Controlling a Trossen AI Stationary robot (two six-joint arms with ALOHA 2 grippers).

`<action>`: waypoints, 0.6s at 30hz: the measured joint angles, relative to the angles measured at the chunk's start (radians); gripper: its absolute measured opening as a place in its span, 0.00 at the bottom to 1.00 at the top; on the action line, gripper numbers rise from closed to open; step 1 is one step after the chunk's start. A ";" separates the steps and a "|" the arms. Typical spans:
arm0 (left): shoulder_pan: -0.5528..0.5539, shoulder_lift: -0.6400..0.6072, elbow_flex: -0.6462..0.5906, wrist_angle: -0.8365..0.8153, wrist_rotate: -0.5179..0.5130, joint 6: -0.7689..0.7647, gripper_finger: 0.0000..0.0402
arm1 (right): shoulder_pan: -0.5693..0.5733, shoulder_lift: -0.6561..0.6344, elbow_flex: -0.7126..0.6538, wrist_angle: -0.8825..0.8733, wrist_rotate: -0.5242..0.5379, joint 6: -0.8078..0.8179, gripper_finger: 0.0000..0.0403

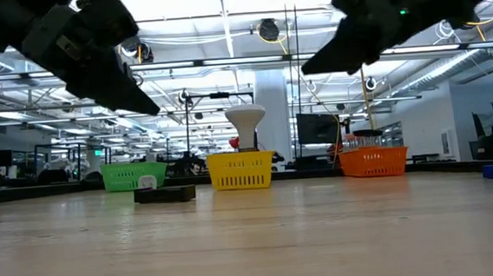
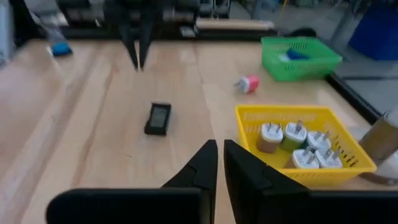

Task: Pick & Place Office items
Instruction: Put the black digital clock into the green bin

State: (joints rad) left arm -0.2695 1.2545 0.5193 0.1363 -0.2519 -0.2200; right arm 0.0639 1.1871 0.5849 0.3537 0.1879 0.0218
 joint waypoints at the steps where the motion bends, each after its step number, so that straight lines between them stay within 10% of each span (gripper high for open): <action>1: -0.007 0.026 0.027 -0.029 0.006 -0.006 0.09 | 0.000 -0.028 -0.025 0.018 -0.002 0.000 0.06; 18: -0.010 0.300 0.210 -0.188 0.041 0.027 0.66 | 0.001 -0.152 -0.122 0.091 -0.005 0.012 0.00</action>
State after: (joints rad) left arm -0.2791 1.5550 0.7295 -0.0517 -0.2107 -0.1927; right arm 0.0650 1.0351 0.4633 0.4446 0.1833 0.0334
